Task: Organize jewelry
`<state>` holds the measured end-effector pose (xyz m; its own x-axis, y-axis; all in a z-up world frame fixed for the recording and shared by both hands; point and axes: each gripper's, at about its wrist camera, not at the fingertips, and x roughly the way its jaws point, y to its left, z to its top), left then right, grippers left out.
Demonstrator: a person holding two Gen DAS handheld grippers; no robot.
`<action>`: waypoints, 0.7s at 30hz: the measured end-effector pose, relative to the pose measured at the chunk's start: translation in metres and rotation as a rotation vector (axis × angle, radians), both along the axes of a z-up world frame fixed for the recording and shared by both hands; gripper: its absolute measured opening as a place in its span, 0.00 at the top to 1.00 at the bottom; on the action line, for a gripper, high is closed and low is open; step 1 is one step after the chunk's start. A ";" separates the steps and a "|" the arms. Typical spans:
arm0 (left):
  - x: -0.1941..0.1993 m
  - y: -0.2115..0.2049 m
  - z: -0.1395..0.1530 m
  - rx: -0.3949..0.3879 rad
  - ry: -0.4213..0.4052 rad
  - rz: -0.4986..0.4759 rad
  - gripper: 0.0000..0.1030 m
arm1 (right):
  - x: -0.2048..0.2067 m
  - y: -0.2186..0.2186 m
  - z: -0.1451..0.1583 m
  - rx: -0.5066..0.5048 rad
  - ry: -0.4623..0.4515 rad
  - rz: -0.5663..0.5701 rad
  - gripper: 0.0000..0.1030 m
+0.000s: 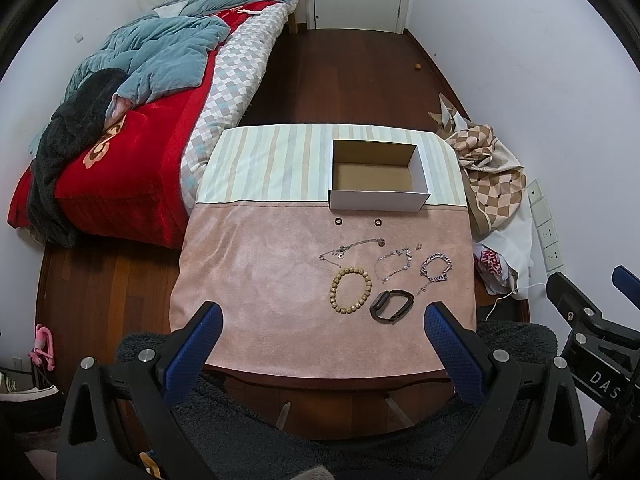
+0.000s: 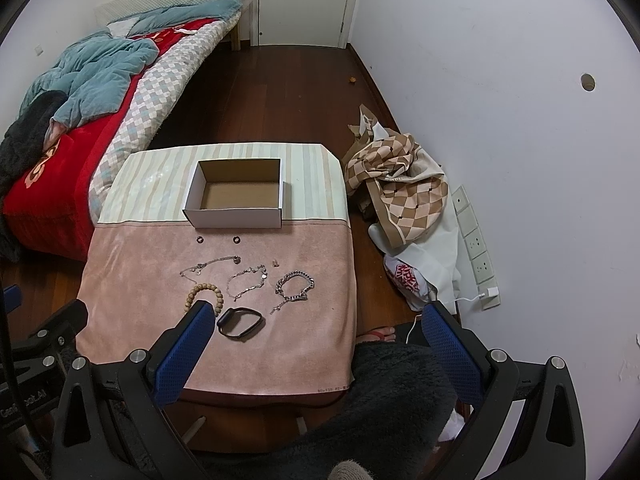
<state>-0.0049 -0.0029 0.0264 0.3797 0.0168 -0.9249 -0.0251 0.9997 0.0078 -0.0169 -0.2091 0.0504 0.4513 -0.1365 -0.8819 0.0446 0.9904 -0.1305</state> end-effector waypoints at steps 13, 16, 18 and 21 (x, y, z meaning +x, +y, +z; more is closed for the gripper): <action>0.041 0.020 -0.065 0.101 -0.085 0.057 0.00 | 0.019 -0.009 -0.057 0.048 0.002 -0.056 0.00; 0.051 0.022 -0.106 0.153 -0.032 0.052 0.00 | 0.033 -0.008 -0.111 0.071 0.090 -0.085 0.00; 0.056 0.023 -0.133 0.172 0.003 0.048 0.00 | 0.040 -0.008 -0.148 0.086 0.149 -0.109 0.01; 0.061 0.027 -0.171 0.194 0.062 0.055 0.00 | 0.047 -0.007 -0.204 0.150 0.240 -0.143 0.07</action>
